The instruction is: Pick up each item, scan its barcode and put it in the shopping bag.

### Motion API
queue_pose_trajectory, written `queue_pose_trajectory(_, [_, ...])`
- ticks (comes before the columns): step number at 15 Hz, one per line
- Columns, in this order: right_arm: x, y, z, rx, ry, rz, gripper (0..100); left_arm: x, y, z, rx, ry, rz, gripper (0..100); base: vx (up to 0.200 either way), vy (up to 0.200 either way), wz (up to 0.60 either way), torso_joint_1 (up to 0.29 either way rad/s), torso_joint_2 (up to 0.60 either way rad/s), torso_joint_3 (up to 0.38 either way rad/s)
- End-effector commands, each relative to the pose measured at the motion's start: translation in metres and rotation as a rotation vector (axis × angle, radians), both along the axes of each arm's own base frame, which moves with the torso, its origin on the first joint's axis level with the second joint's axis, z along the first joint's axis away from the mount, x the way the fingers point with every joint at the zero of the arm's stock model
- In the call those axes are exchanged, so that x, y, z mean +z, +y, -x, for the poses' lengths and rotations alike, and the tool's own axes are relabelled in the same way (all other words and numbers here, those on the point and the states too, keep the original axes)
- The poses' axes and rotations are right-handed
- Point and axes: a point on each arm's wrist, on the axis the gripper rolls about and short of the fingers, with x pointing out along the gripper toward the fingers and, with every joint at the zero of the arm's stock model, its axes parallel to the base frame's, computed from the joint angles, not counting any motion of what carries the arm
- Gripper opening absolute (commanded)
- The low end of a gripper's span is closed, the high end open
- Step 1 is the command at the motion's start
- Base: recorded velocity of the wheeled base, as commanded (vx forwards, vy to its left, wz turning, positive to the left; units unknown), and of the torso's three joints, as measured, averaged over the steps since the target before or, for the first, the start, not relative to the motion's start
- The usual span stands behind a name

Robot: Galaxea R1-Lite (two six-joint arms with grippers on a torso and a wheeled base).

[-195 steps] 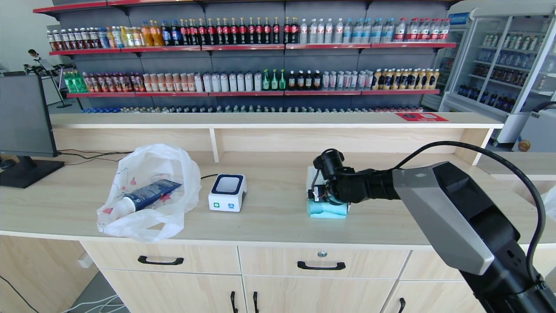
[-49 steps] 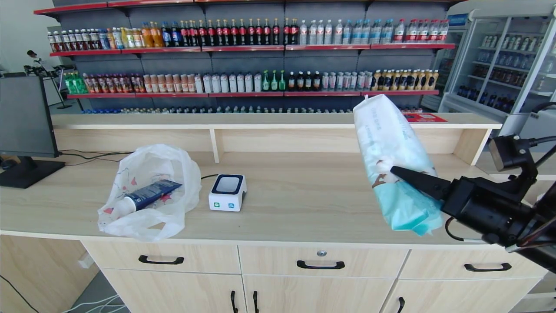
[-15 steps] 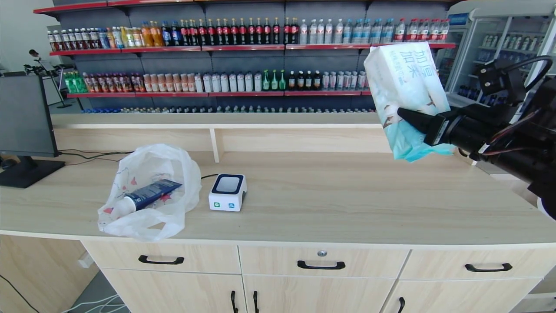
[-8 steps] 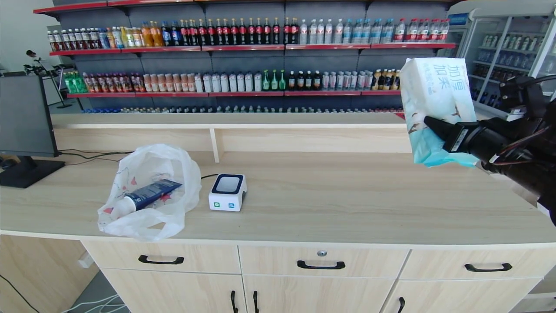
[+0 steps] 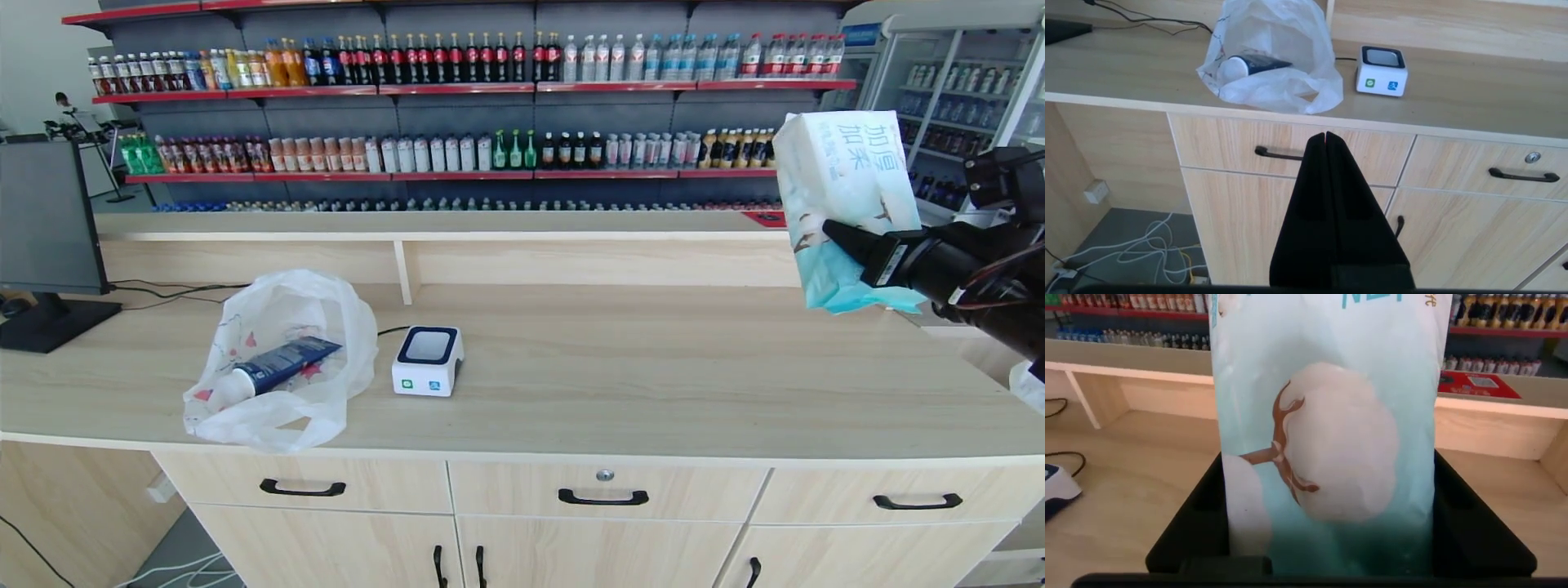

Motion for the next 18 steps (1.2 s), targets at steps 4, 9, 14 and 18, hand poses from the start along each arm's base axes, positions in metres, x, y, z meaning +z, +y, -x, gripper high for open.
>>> queue_pose_trajectory(4, [-0.006, 0.007, 0.025, 0.103, -0.087, 0.085, 0, 0.000, 0.000, 0.000, 0.000, 0.000, -0.001, 0, -0.150, 0.000, 0.00, 0.010, 0.00, -0.001])
queue_pose_trajectory(9, [-0.013, 0.009, 0.031, 0.030, -0.119, 0.055, 0, 0.000, 0.000, 0.000, 0.000, 0.000, -0.001, 0, 0.000, 0.080, 0.00, 0.006, 0.00, -0.001])
queue_pose_trajectory(14, [-0.039, -0.001, 0.047, -0.049, -0.029, 0.047, 0, 0.000, 0.000, 0.000, 0.000, 0.000, 0.001, 0, 0.000, 0.200, 0.00, 0.007, 0.01, 0.005])
queue_pose_trajectory(18, [-0.058, 0.003, 0.044, -0.027, 0.042, 0.044, 0, 0.000, 0.000, 0.000, 0.000, 0.000, -0.001, 0, 0.000, 0.200, 0.00, 0.002, 0.00, 0.005])
